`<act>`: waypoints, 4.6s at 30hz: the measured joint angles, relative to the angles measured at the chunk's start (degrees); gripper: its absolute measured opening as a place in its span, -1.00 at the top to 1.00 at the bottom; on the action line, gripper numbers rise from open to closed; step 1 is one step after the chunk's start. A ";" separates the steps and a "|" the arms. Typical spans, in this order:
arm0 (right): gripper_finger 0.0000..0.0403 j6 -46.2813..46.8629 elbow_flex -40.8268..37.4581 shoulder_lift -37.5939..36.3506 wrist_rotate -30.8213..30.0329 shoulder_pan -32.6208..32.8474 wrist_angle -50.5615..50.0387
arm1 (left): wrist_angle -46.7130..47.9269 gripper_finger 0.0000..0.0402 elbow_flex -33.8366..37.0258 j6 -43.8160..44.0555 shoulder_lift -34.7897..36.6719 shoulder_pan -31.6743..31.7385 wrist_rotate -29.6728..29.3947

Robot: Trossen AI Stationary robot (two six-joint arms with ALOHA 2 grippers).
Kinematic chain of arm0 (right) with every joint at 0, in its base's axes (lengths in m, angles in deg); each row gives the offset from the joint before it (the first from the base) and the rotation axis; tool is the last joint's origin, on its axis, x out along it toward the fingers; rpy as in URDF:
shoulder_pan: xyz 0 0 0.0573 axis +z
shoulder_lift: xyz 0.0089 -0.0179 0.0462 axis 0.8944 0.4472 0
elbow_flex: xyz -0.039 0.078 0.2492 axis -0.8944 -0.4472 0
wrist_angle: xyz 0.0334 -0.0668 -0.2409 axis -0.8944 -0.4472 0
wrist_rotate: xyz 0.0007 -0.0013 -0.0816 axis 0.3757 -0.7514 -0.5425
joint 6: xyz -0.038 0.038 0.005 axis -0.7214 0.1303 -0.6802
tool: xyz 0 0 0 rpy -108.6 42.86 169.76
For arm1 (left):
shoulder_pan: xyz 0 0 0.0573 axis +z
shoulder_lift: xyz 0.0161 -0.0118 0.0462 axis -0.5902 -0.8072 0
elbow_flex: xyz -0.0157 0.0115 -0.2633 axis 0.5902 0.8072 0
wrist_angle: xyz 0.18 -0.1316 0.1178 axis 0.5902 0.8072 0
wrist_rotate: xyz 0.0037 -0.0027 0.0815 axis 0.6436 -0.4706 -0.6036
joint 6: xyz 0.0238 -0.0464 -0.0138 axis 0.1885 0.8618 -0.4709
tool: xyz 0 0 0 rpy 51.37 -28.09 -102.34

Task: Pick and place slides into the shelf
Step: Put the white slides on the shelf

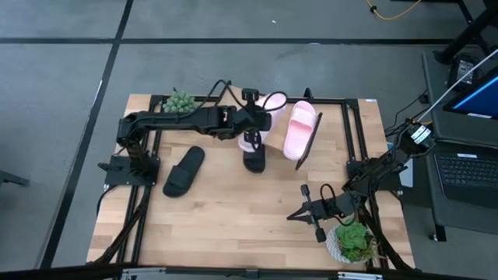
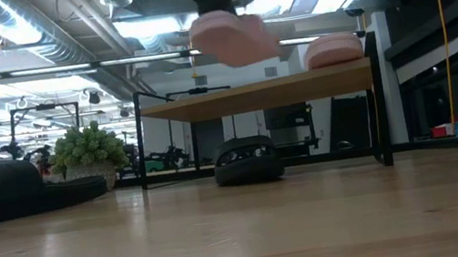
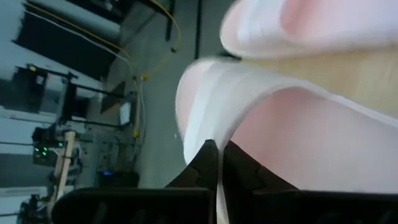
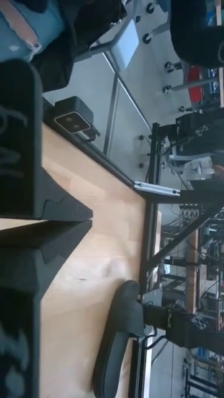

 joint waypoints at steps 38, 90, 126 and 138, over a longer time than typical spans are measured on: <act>0.97 1.01 0.04 0.07 0.04 0.00 -2.35 | -13.14 1.00 -0.03 -2.66 -8.69 2.89 -0.13; 0.97 -1.83 0.09 0.07 0.11 -1.86 -1.14 | -2.50 1.00 -11.44 3.59 -13.98 5.18 0.50; 0.97 -3.43 0.09 0.07 0.11 -1.86 -2.12 | -6.68 1.00 -11.44 9.40 -17.44 4.42 6.28; 0.97 -3.38 0.09 0.07 0.11 -1.86 -2.12 | -6.89 0.86 -11.42 9.40 -17.44 4.36 6.34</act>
